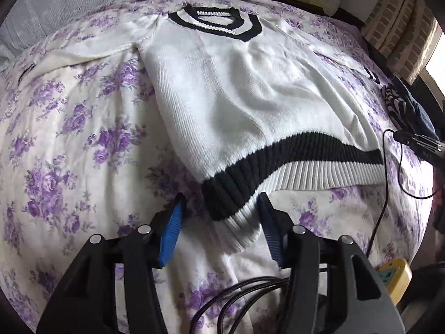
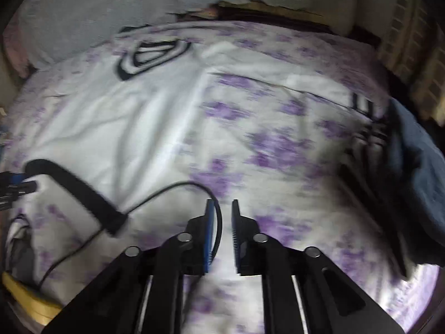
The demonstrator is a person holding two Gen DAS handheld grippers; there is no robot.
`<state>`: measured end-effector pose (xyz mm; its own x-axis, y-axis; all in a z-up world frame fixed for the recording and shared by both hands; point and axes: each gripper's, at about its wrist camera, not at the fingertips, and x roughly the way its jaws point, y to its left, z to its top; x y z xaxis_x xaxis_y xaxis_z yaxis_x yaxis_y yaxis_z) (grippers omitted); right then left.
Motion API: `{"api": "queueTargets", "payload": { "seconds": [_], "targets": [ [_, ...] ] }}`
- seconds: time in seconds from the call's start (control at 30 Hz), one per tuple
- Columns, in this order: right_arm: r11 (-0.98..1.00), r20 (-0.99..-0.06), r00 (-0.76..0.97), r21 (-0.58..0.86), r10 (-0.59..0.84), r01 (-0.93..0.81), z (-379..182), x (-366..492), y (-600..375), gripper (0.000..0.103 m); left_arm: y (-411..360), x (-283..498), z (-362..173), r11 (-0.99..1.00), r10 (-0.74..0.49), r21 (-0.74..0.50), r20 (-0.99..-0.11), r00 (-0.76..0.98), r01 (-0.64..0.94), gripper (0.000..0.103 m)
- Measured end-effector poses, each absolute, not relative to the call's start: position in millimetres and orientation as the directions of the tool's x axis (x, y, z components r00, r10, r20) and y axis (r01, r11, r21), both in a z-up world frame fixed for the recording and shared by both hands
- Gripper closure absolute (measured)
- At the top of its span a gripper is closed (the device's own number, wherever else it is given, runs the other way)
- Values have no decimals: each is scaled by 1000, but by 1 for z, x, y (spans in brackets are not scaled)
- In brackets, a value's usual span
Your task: Fold small clothes
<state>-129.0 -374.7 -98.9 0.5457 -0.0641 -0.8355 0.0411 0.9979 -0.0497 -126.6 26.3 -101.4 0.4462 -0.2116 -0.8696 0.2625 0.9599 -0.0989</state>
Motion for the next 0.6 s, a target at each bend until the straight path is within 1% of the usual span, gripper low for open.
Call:
{"api": "queueTargets", "payload": {
  "seconds": [0.03,0.07,0.1,0.13,0.17,0.2,0.23,0.3,0.33,0.37,0.4,0.43,0.47,0.5,0.53,0.6],
  "targets": [
    [998,-833,549,-49,-68,51,-94,-137,-385,75,28,-130,-97,960,-208,-91,-866,455,265,51],
    [991,-817,561,-103,-131,81,-86,-144,-390,66,30,-133,-92,960,-210,-92,-862,462,264,51],
    [977,-801,558,-173,-215,128,-79,-150,-394,45,31,-133,-88,960,-211,-94,-860,465,263,50],
    [986,-826,538,-123,-167,117,-75,-152,-401,27,30,-133,-84,960,-212,-90,-855,473,266,50],
    [997,-846,532,74,43,38,-73,-154,-409,17,28,-132,-80,959,-206,-77,-849,487,272,50],
    [963,-818,521,266,245,-34,-70,-158,-412,19,24,-130,-76,961,-190,-54,-842,505,271,49],
    [938,-788,520,336,330,-86,-63,-159,-409,19,21,-127,-74,963,-179,-43,-841,511,268,48],
    [964,-752,606,230,261,-131,-44,-161,-394,20,18,-123,-73,961,-190,-55,-841,506,270,46],
    [965,-735,625,224,261,-140,-42,-154,-388,19,15,-119,-74,963,-189,-59,-845,501,264,44],
    [949,-722,620,277,308,-150,-45,-144,-383,28,15,-115,-77,965,-185,-60,-848,497,257,44],
    [933,-723,595,325,350,-154,-53,-133,-376,50,15,-108,-81,967,-182,-67,-855,485,245,44],
    [925,-738,563,348,372,-155,-65,-119,-367,62,16,-102,-87,969,-190,-88,-863,469,231,44],
    [920,-750,538,361,384,-154,-77,-109,-357,78,18,-96,-93,968,-216,-130,-872,440,217,46],
    [912,-759,512,384,401,-144,-90,-100,-350,76,19,-94,-97,963,-242,-165,-874,421,211,54],
    [902,-773,474,411,422,-133,-102,-95,-341,76,21,-95,-98,960,-259,-185,-875,409,212,59],
    [877,-777,411,452,476,-161,-120,-96,-318,76,19,-103,-101,951,-281,-202,-878,388,233,64]
  ]
}}
